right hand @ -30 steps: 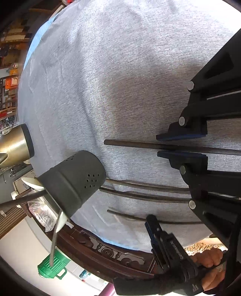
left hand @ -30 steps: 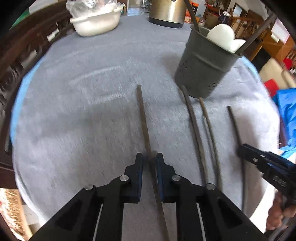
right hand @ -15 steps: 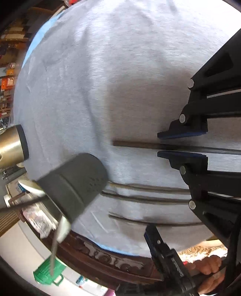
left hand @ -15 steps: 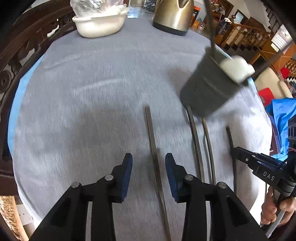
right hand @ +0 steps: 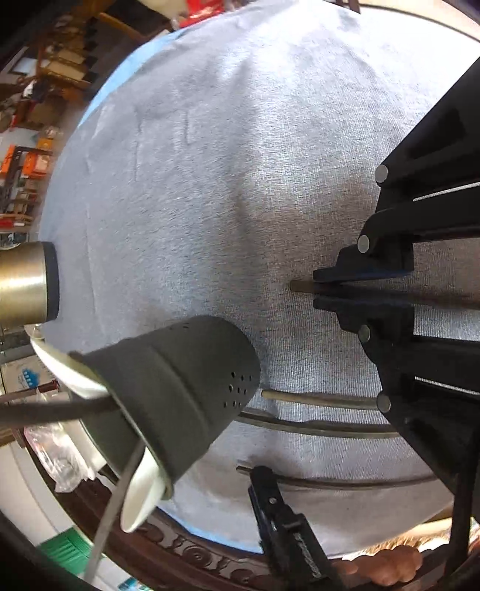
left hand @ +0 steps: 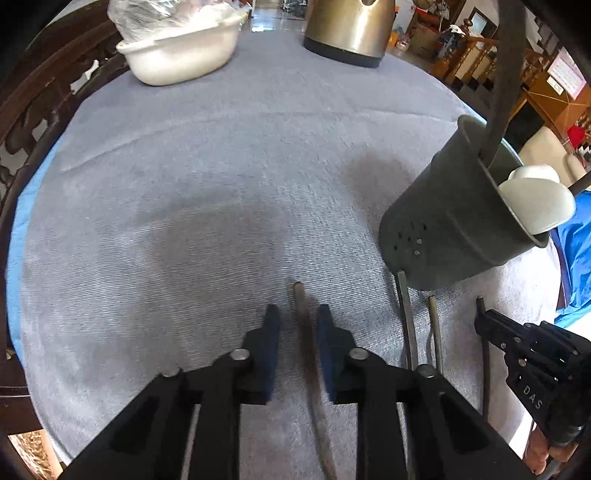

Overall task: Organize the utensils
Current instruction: 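Close the right tool on a chopstick while the left tool grasps another chopstick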

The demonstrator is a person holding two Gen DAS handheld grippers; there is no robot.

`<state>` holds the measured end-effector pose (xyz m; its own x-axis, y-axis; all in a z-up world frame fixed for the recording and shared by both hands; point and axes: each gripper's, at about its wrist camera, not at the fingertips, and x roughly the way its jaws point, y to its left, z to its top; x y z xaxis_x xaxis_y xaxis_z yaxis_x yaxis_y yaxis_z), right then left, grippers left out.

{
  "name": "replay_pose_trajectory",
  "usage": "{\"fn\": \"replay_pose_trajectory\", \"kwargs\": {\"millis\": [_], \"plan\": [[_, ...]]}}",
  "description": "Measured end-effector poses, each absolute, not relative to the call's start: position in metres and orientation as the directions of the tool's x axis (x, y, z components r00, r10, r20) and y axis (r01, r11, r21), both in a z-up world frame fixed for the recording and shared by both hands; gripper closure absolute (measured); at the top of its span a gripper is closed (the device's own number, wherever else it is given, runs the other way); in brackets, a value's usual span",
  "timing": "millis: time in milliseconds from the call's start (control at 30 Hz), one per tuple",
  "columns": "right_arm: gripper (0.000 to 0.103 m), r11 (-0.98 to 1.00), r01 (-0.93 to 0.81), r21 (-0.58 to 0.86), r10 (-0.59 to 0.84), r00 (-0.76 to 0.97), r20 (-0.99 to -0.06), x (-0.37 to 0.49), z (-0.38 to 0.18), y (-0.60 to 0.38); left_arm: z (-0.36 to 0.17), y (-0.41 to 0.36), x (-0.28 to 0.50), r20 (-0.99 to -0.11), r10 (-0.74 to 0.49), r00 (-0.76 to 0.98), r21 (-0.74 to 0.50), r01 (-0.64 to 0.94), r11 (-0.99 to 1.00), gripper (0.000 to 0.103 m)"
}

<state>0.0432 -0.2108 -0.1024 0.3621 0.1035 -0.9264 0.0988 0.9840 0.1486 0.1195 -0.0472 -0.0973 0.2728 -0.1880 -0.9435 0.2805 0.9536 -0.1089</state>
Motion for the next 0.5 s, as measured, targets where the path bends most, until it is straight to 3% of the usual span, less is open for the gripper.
{"fn": "replay_pose_trajectory", "kwargs": {"millis": [33,333,500], "plan": [[0.096,0.985,0.098,0.144,0.099,0.365,-0.926,0.044,-0.103,-0.208,-0.099,-0.048,0.123,-0.941,-0.191,0.278,-0.108,0.29,0.951,0.095],[0.096,0.956,0.095,0.277,0.184,0.54,-0.822,0.006,-0.062,-0.231,-0.055,-0.043,0.098,-0.891,-0.232,0.391,-0.118,0.294,0.949,0.098],[0.096,0.934,0.086,0.347,0.21,0.655,-0.726,-0.021,-0.021,-0.25,0.009,-0.034,0.057,-0.79,-0.288,0.541,-0.125,0.318,0.94,0.098]]}}
